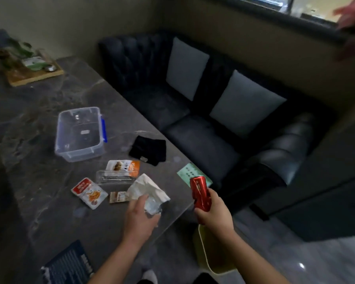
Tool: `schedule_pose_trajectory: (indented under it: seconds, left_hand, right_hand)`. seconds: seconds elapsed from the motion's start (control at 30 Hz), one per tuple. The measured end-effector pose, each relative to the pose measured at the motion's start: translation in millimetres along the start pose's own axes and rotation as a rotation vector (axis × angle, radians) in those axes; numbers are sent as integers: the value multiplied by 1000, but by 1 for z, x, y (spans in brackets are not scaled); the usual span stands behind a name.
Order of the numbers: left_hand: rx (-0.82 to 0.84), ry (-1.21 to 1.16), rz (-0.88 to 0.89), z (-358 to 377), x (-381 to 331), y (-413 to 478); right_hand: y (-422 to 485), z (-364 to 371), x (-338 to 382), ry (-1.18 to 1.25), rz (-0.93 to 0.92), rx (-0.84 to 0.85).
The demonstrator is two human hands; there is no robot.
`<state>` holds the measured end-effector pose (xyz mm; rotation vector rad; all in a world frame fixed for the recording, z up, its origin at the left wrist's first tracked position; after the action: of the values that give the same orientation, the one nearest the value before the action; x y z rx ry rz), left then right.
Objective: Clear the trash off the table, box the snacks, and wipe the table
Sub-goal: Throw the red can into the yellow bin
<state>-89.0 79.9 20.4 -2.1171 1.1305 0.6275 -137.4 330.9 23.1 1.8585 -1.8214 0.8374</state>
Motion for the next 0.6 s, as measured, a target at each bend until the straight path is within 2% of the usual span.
schedule_pose_trajectory:
  seconds: [0.27,0.4,0.6]
  left_hand:
    - [138,94,129,90,-53,-35]
    - [170,169,73,150,-76,-54]
    - [259,206,-57,249,-86,-77]
  right_hand:
    - [-44,-54,-87,26,147,-52]
    - [-49,-79,-144,66,186,-4]
    - [-52,-85,-232,114,240,158]
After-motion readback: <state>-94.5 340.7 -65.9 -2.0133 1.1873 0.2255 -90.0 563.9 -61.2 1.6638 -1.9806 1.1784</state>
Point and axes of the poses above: each hand's wrist, its own y-axis towards the middle knuckle, its own z-axis out of the palm, x = y × z, the point moved 3 cm from there along y, towards the middle knuckle, and after that the axes turned 12 degrees about -z, right-handed, at the moved point
